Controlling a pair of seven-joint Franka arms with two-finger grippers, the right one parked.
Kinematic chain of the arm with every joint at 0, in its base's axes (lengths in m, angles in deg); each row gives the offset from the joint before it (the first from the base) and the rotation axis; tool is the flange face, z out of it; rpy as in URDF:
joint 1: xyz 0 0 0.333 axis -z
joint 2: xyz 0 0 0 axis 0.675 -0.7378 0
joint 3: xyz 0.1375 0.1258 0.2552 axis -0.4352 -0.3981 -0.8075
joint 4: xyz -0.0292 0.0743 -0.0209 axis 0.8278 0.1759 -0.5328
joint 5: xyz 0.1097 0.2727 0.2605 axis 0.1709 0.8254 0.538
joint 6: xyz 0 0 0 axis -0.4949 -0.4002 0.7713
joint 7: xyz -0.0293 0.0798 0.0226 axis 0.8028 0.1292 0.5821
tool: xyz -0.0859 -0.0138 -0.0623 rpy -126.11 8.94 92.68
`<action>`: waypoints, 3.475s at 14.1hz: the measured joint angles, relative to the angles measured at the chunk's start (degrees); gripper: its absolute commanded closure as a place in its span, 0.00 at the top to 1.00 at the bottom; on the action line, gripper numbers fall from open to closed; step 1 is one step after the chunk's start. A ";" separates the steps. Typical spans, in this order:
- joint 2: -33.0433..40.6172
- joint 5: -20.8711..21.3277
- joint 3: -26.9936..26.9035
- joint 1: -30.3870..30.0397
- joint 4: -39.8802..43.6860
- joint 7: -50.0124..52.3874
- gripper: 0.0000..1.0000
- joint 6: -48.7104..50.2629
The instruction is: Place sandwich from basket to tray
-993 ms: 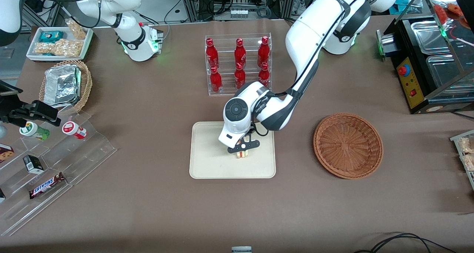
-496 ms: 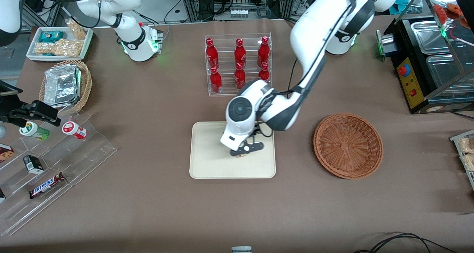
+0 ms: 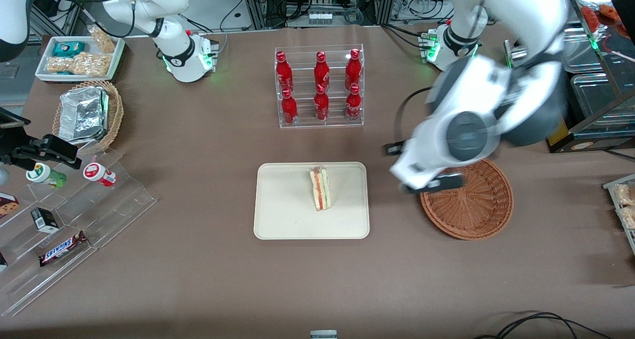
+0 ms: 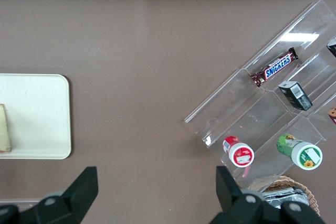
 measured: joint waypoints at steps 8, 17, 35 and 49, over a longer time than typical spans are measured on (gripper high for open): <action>11.47 5.80 -0.70 -23.55 -9.22 -18.35 1.00 8.26; 12.78 1.05 -0.04 -25.74 -5.74 -17.03 1.00 8.23; 27.65 2.58 -0.03 -21.97 -16.96 -20.56 1.00 2.19; 26.34 2.35 -0.04 -22.19 -16.86 -20.65 1.00 -4.65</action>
